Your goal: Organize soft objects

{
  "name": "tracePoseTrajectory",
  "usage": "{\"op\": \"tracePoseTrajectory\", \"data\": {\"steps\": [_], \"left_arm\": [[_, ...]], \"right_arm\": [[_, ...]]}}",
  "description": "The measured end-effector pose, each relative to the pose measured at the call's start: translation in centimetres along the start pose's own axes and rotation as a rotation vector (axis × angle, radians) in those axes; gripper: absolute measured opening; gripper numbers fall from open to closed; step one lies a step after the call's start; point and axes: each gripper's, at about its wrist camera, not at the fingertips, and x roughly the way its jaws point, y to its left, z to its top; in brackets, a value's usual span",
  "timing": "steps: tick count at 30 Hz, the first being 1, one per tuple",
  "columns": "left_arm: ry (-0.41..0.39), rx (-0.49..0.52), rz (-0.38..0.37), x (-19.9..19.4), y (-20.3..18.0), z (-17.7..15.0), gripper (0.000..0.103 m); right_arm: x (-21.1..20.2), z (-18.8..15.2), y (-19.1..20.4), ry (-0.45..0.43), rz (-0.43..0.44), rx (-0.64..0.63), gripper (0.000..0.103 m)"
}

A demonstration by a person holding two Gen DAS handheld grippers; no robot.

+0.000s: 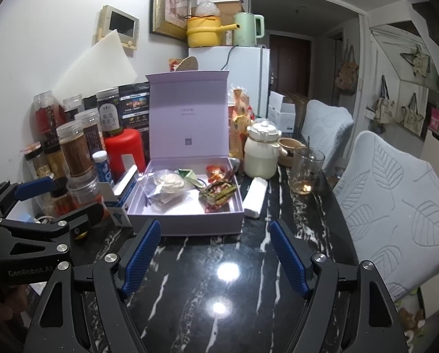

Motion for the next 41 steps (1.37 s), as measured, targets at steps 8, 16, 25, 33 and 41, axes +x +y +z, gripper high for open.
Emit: {"op": "tracePoseTrajectory", "data": {"steps": [8, 16, 25, 33, 41], "left_arm": [[0.014, -0.006, 0.005, 0.6, 0.4, 0.0, 0.102], [0.036, -0.013, 0.002, 1.4, 0.7, -0.2, 0.102], [0.061, -0.034, -0.015, 2.2, 1.3, -0.3, 0.102], [0.086, -0.035, -0.037, 3.1, 1.4, -0.5, 0.102], [0.122, -0.054, -0.053, 4.4, 1.7, -0.8, 0.102]], "right_arm": [[0.3, 0.0, 0.0, 0.003, 0.000, -0.008, 0.078], [0.6, 0.2, 0.2, 0.013, -0.012, -0.015, 0.078], [1.0, 0.0, 0.4, 0.028, -0.007, -0.018, 0.078], [1.6, 0.1, 0.2, 0.044, -0.014, -0.013, 0.078], [2.3, 0.1, -0.2, 0.058, -0.004, 0.009, 0.078]]}}
